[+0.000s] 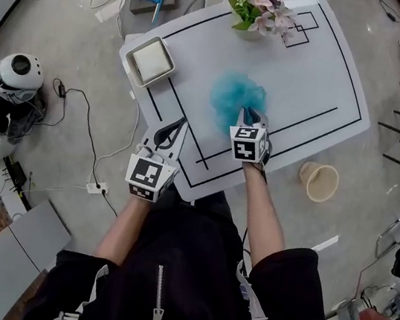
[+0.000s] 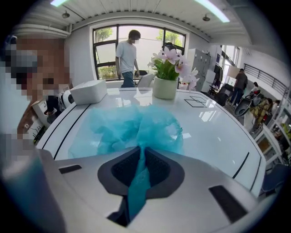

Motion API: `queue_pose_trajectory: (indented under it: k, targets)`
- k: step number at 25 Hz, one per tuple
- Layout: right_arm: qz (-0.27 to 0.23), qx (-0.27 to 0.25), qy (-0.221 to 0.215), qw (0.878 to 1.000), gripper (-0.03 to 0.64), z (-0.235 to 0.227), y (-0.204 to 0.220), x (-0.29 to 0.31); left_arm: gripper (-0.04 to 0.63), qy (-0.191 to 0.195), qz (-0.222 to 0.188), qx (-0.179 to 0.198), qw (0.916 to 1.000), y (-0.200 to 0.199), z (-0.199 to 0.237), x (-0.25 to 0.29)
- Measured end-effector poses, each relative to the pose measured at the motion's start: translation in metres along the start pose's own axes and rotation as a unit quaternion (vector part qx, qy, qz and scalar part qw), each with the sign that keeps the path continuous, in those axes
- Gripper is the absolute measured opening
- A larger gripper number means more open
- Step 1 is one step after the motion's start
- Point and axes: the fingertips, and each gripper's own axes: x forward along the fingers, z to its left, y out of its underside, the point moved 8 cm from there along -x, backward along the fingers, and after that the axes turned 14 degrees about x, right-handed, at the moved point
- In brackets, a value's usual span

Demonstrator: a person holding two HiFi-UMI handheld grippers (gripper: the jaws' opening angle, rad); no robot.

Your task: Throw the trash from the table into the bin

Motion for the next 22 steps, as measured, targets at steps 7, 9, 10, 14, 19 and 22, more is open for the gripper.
queue_pose_trajectory:
  k: [7, 9, 10, 14, 19, 22]
  targets:
    - [-0.002, 0.008, -0.057, 0.998, 0.023, 0.011, 0.024, -0.014, 0.005, -0.003, -0.008, 0.012, 0.9999, -0.006, -0.016, -0.010]
    - [0.009, 0.008, -0.065, 0.998, 0.023, 0.015, 0.031, -0.019, 0.005, -0.002, -0.011, 0.015, 0.9998, -0.009, -0.022, -0.013]
    - [0.014, 0.009, -0.069, 0.998, 0.023, 0.016, 0.034, -0.021, 0.005, -0.001, -0.013, 0.017, 0.9998, -0.010, -0.025, -0.014]
    - [0.033, 0.022, -0.085, 0.996, 0.023, 0.018, 0.042, -0.027, 0.005, 0.002, -0.016, 0.024, 0.9996, -0.013, -0.032, -0.017]
    - [0.031, 0.051, -0.104, 0.993, 0.023, 0.018, 0.049, -0.048, 0.005, 0.003, -0.022, 0.035, 0.9992, -0.021, -0.036, -0.019]
    - [0.005, 0.054, -0.108, 0.993, 0.023, 0.014, 0.045, -0.069, 0.005, 0.004, -0.025, 0.037, 0.9990, -0.024, -0.041, -0.019]
